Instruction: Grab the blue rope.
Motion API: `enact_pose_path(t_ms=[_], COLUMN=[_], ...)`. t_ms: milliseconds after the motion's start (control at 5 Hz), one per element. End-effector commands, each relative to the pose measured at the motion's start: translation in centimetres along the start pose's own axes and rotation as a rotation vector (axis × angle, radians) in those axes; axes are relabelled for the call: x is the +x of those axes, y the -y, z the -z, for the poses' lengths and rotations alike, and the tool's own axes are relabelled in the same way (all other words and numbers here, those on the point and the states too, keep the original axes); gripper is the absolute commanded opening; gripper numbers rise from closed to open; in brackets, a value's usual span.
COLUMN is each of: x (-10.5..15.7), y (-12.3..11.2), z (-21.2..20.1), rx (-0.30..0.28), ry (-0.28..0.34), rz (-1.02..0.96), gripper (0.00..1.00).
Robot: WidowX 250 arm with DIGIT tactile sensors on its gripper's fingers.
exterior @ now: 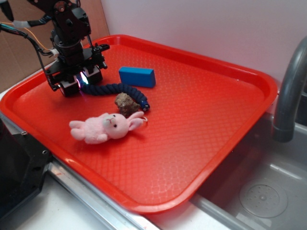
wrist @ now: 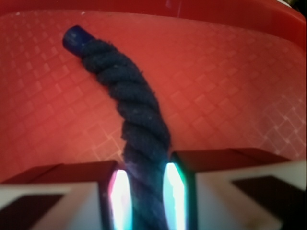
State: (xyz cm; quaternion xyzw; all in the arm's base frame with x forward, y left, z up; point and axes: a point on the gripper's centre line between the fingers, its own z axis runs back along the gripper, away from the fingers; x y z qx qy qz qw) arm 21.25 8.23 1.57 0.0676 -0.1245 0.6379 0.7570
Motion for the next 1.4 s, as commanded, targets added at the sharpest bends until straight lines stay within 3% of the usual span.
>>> enact_pose_path(t_ms=[0,200,400,600,800,1000,1200], x=[1.3,1.2,0.6,0.7,1.2,1.3,1.2], y=[0.3,1.0,1.4,1.1,0.6,-0.2,0.4], z=[-4.2,-8.0,-12.0,-15.9,-18.3,-19.4,-18.9], rx=[0.01,-0.011,-0.091,-0.168,-0.226,-0.248,-0.205], ry=[-0.073,-0.175,-0.325,-0.326,-0.303,-0.226,-0.203], rz=[0.323,0.572,0.809,1.052,1.143,1.174,1.145], gripper=[0.0,0.0,0.0,0.0,0.0,0.0,0.0])
